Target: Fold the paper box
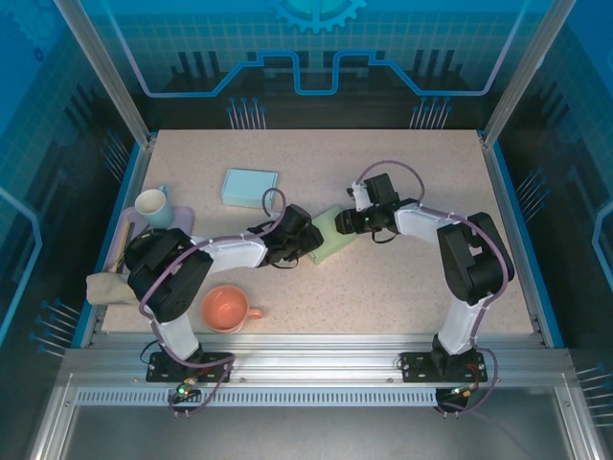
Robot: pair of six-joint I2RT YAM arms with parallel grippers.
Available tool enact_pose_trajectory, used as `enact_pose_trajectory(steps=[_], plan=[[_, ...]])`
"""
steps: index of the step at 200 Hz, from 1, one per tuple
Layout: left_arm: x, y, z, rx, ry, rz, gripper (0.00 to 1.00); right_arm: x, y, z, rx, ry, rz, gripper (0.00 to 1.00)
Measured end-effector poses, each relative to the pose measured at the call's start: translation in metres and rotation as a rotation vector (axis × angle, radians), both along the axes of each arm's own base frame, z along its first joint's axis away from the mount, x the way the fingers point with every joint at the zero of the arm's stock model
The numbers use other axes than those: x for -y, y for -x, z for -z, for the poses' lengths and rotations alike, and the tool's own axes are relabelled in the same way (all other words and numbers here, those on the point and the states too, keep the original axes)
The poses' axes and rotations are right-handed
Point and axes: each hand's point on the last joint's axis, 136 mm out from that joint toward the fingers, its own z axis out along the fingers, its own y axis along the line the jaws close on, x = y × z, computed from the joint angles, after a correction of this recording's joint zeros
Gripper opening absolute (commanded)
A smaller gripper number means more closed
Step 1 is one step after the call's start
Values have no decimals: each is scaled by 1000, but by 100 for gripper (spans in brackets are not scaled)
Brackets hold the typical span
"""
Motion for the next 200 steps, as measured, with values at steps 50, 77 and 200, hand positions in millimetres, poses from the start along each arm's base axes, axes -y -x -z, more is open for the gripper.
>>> enact_pose_trajectory(steps=[50,77,200], plan=[[1,-60,-17,39,-72,4,57,13,-18,-7,16,-46,104,45],[2,-96,-22,73,-122,22,57,18,-31,-11,34,-39,158,45],[-7,-166,-20,132,-250,58,91,11,-75,-8,54,-80,208,62]])
